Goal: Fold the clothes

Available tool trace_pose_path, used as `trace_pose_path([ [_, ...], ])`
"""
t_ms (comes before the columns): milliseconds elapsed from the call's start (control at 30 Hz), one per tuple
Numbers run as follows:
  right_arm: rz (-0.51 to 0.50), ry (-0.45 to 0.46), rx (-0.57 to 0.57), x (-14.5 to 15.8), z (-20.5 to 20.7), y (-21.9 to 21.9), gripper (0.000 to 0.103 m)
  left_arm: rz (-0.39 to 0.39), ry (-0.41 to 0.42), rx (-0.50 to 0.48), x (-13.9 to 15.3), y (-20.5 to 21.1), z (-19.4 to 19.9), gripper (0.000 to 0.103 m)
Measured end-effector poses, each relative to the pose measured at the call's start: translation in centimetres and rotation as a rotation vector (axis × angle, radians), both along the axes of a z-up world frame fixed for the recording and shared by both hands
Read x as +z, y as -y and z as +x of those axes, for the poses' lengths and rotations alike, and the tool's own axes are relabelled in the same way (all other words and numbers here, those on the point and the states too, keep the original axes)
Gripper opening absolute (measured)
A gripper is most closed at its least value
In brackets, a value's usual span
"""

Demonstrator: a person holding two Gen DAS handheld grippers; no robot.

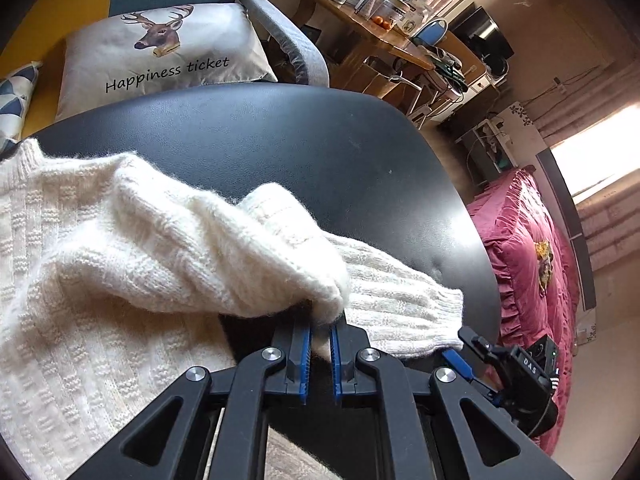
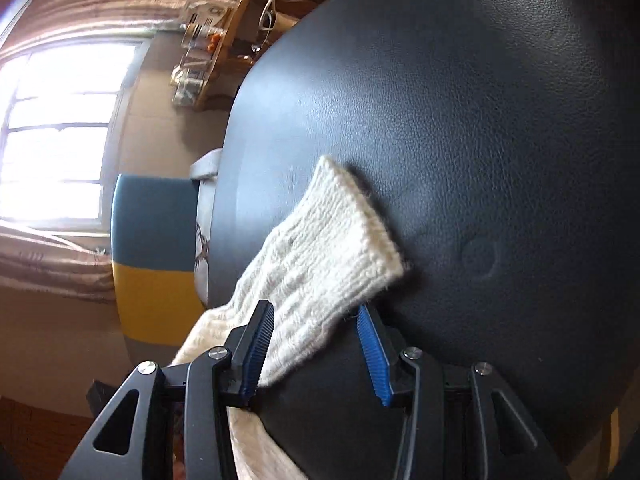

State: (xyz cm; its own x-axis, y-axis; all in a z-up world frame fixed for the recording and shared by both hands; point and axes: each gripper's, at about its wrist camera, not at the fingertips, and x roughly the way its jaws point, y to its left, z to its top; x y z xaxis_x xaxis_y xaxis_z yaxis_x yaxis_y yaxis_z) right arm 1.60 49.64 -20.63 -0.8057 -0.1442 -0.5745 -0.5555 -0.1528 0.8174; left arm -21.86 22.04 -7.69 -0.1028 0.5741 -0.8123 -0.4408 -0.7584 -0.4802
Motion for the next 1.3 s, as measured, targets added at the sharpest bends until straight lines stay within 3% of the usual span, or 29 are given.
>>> trace_pose_path([
  [100,0.07,0.011,0.017,0.0,-1.4,0.0,0.039,0.002,-0.007,-0.009,0.0,0.3,0.6,0.007],
  [233,0.164,0.026,0.04,0.1,-3.3,0.0,0.006,0.003,-0.035,-0.026,0.3,0.9,1.8,0.007],
  [433,0.399,0.069,0.199,4.5,-1.9,1.3,0.006,0.029,-0.054,-0.036,0.9,3.1,3.8,0.007],
  [633,0.553,-0.005,0.273,10.5,2.2,2.6,0.006,0.067,-0.109,-0.052,2.6,3.8,5.0,0.008],
  [700,0.542,-0.011,0.25,11.6,2.9,1.6,0.006,0.063,-0.119,-0.039,3.2,3.2,4.3,0.008],
  [867,0.393,-0.053,0.154,11.3,2.4,-2.3,0.006,0.068,-0.128,0.01,3.8,3.8,3.3,0.01],
  [967,0.325,-0.052,0.113,10.6,0.8,-4.0,0.006,0.031,-0.135,0.026,2.9,5.5,3.4,0.01],
  [1100,0.182,-0.135,0.063,10.6,-0.9,-5.9,0.006,-0.054,-0.173,0.044,1.3,8.1,3.8,0.011],
  [1233,0.216,-0.209,0.123,14.3,-1.6,-4.8,0.006,-0.12,-0.166,0.066,-1.2,10.7,3.4,0.011],
  [1300,0.249,-0.184,0.149,15.1,-1.0,-4.1,0.006,-0.12,-0.16,0.074,-1.8,11.3,2.9,0.011],
])
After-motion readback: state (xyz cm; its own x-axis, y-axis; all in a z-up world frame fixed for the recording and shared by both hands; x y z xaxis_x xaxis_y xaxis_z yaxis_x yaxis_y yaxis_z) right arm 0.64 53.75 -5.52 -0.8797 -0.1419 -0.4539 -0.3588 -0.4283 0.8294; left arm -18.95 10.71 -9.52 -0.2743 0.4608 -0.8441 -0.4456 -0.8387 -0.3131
